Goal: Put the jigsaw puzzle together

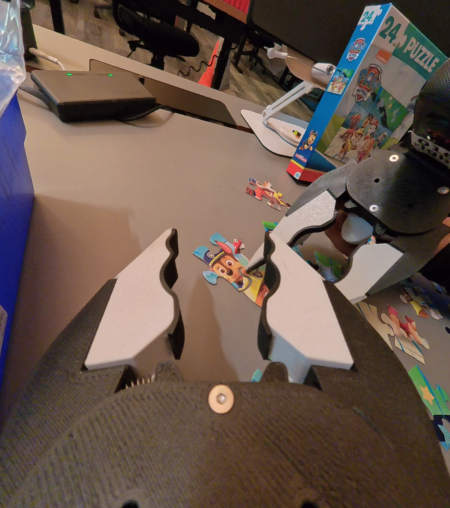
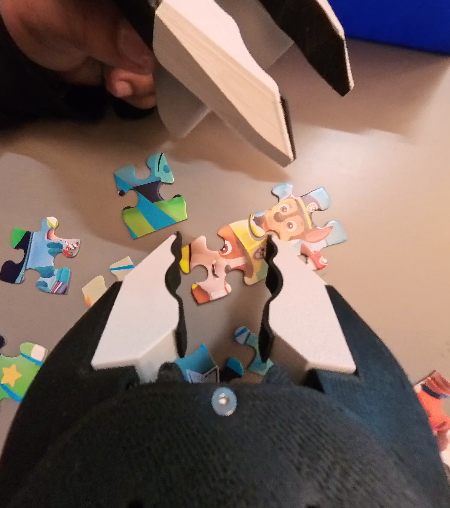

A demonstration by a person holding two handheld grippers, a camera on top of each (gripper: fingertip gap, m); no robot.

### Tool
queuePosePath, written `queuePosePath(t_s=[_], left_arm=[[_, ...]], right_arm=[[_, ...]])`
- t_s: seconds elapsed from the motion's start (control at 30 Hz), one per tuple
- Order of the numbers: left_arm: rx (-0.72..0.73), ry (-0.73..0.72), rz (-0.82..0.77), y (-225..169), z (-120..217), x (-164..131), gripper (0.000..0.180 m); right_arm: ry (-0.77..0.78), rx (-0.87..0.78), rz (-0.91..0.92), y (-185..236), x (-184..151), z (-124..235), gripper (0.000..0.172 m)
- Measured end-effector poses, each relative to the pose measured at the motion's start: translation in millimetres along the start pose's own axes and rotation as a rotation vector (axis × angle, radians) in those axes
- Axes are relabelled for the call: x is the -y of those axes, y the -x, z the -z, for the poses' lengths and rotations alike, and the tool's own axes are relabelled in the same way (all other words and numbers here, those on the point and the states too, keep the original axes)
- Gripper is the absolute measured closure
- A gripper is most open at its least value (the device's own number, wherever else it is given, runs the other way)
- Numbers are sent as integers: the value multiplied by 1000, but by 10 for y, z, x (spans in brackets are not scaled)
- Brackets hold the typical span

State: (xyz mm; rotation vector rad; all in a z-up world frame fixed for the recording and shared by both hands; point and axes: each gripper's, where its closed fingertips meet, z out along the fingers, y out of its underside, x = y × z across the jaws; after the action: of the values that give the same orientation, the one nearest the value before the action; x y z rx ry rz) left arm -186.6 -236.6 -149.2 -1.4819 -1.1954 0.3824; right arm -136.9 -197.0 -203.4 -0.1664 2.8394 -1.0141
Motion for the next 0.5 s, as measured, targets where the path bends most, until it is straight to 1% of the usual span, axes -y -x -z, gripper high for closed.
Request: queuePosePath(t_s=[0.07, 0.17, 0.23, 0.5], left_arm=[[-4, 1, 4, -6, -1, -4, 119], [-9, 3, 9, -13, -4, -8, 119], [-9, 1, 11, -11, -1, -5, 119], [-9, 4, 13, -7, -5, -8, 119]], right_arm=[[4, 0, 5, 9, -5, 9, 110], [-31, -25, 29, -5, 47, 27, 116], [-32, -25, 22, -3, 51, 41, 117], [4, -45, 1, 18, -121, 108, 116]])
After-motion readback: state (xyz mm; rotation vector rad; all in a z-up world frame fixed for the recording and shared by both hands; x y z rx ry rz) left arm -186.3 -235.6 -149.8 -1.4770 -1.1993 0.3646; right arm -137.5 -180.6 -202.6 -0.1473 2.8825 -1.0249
